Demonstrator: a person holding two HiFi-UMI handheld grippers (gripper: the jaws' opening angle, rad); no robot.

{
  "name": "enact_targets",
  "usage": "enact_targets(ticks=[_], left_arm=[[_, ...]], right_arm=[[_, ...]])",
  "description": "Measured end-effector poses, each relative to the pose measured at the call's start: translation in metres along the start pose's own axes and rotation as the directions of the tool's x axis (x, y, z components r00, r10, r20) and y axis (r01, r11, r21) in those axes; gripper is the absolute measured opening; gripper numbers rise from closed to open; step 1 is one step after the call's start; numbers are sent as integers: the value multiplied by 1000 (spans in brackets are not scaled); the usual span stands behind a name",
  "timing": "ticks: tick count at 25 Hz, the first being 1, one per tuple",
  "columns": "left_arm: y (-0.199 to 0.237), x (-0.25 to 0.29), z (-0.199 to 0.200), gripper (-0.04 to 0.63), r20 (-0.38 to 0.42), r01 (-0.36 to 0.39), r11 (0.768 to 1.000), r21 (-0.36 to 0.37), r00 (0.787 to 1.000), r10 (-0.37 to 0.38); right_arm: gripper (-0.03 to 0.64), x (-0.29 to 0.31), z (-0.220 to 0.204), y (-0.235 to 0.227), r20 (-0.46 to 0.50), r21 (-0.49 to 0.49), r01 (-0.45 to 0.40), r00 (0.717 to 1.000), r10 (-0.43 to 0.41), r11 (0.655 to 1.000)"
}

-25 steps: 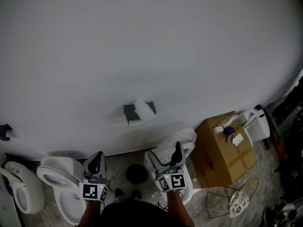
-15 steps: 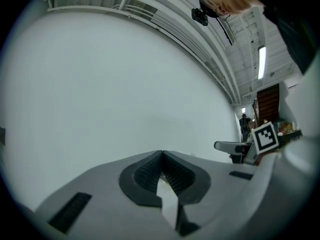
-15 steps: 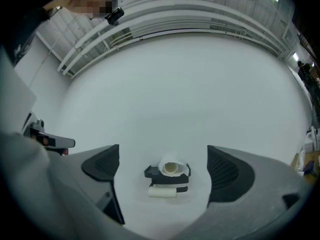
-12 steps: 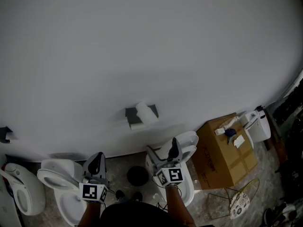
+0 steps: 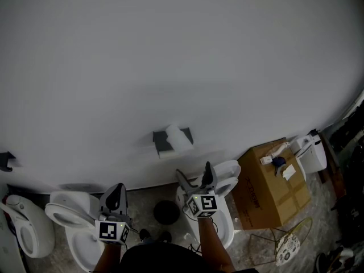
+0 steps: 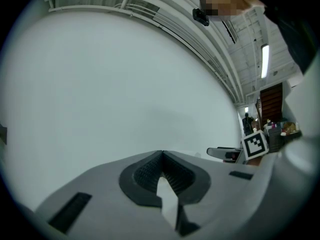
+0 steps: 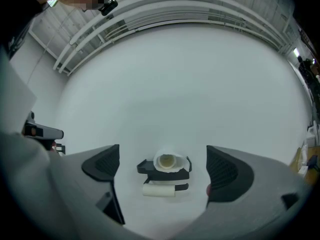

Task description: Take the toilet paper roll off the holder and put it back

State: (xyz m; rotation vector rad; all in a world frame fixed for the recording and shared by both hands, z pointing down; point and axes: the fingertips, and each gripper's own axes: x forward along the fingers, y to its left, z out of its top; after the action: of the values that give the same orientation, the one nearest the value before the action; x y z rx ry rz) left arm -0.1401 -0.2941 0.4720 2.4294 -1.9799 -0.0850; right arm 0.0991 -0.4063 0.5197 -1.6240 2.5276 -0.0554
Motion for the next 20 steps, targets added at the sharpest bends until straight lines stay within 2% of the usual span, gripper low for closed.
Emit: enact_targets(ticks=[20], left_arm=[[7,9,-3,3,-7,-6,1000,2,1000,6]], right_arm=[[540,65,-45,-15,-97,20,-11,995,13,1000]])
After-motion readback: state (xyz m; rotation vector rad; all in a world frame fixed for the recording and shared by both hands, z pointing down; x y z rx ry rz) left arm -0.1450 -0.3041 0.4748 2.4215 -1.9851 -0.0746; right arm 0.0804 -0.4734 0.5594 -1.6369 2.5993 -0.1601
